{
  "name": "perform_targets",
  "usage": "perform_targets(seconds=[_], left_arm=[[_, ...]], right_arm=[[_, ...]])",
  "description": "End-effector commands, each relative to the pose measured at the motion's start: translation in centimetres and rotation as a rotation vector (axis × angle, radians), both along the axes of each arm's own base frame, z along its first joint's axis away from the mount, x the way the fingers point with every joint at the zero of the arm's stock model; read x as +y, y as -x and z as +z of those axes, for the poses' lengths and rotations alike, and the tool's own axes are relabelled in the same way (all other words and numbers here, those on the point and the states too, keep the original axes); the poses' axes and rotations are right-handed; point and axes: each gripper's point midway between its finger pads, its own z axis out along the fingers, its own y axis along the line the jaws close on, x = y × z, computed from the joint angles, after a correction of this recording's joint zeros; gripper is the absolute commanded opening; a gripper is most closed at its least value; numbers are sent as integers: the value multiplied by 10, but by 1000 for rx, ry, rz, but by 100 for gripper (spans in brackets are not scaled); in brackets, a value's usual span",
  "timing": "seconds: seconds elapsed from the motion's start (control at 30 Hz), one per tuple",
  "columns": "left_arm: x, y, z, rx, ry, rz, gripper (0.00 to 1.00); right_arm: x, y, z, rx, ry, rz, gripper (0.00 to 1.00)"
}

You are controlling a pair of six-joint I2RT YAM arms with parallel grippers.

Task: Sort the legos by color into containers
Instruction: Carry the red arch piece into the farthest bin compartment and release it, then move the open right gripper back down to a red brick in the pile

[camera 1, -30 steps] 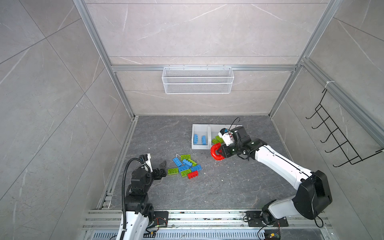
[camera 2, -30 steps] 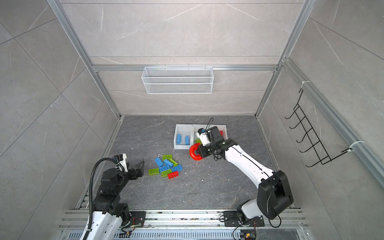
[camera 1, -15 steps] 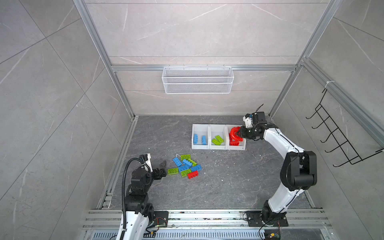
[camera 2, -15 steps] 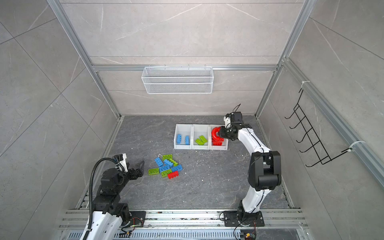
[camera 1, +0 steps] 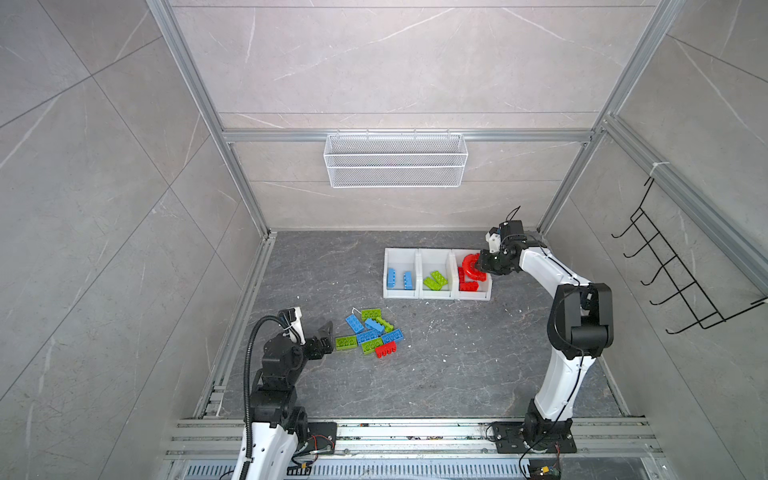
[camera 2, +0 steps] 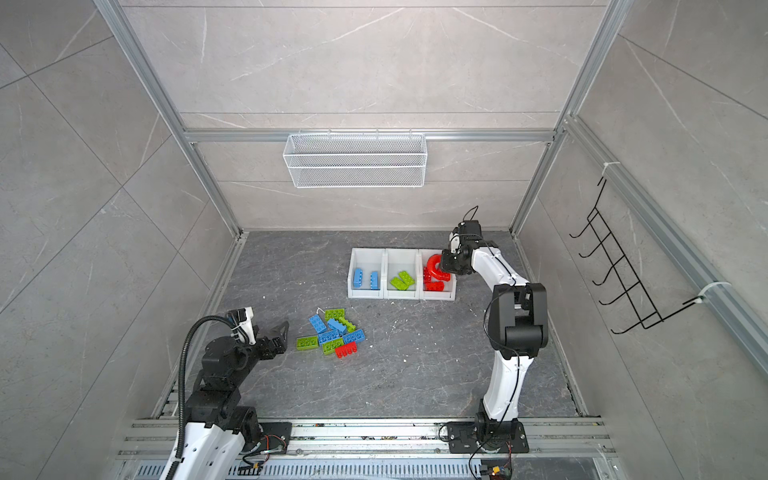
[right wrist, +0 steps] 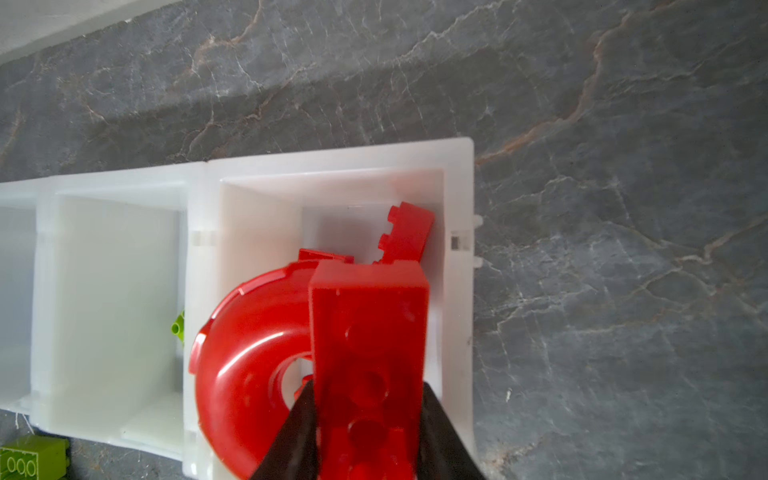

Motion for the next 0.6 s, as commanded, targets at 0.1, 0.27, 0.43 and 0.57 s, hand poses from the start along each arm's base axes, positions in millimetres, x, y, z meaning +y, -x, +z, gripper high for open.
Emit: perform_targets(seconds=[0.1, 0.27, 0.43, 0.57], left_arm=[[5, -3, 13, -33, -3, 28, 100], [7, -2, 13, -31, -3, 41, 100], [9, -1, 13, -33, -2, 53, 100], [9, -1, 13, -30, -3, 52, 100]], right_arm=[[4, -3, 14, -29, -13, 10, 48], [8, 1, 31, -57, -36, 23, 55], [22, 22, 69, -153, -142, 38, 57], [68, 62, 97, -241, -245, 176, 60]])
